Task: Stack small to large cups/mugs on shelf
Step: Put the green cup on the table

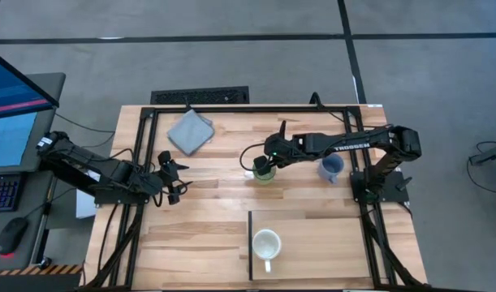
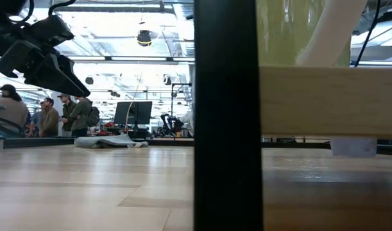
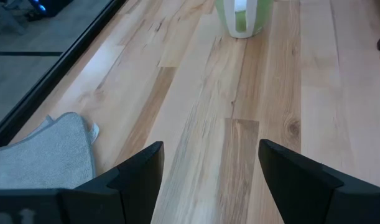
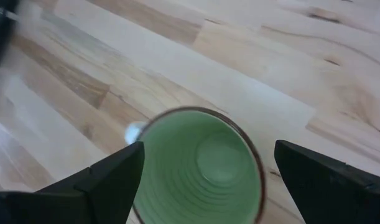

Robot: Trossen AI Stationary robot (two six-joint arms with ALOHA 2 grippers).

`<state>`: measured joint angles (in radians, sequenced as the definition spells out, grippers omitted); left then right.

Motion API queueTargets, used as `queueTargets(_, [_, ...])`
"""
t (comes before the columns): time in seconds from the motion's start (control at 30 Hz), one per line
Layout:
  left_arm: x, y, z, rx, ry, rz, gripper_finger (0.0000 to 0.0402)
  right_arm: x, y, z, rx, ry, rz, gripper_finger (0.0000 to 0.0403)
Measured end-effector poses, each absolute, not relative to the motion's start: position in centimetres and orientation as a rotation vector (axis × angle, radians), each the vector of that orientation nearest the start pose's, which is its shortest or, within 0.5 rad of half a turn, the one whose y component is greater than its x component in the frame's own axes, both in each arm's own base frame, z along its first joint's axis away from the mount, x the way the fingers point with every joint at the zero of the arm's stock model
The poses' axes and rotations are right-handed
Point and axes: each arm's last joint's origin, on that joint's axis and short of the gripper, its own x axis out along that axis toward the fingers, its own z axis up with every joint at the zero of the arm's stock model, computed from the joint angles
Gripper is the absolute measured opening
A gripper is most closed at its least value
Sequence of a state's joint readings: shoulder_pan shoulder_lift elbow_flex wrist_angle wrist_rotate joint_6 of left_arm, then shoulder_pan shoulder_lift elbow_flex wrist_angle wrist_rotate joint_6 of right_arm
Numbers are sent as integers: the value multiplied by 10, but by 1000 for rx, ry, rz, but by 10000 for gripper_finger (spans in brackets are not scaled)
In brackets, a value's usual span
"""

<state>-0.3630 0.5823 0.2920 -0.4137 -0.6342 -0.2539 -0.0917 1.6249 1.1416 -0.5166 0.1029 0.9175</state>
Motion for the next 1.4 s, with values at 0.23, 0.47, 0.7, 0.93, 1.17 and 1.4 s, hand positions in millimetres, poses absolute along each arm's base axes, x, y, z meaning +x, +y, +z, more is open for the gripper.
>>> queueTargets(0.23, [119, -27, 177, 107, 582, 331, 254, 323, -29, 221, 841, 934, -638, 381])
queueTargets(0.47, [119, -27, 177, 125, 585, 326, 254, 316, -25, 217, 845, 1012, -687, 365])
queueTargets(0.7, [119, -27, 177, 125, 585, 326, 254, 315, -26, 217, 853, 1010, -703, 311])
queueTargets(0.93, [119, -27, 177, 124, 585, 326, 254, 315, -26, 217, 909, 990, -743, 285])
queueTargets(1.17, [119, -27, 177, 125, 585, 326, 254, 318, -26, 210, 906, 1006, -752, 284])
queueTargets(1.4, [118, -27, 176, 132, 598, 327, 254, 328, -27, 188, 868, 1056, -748, 284])
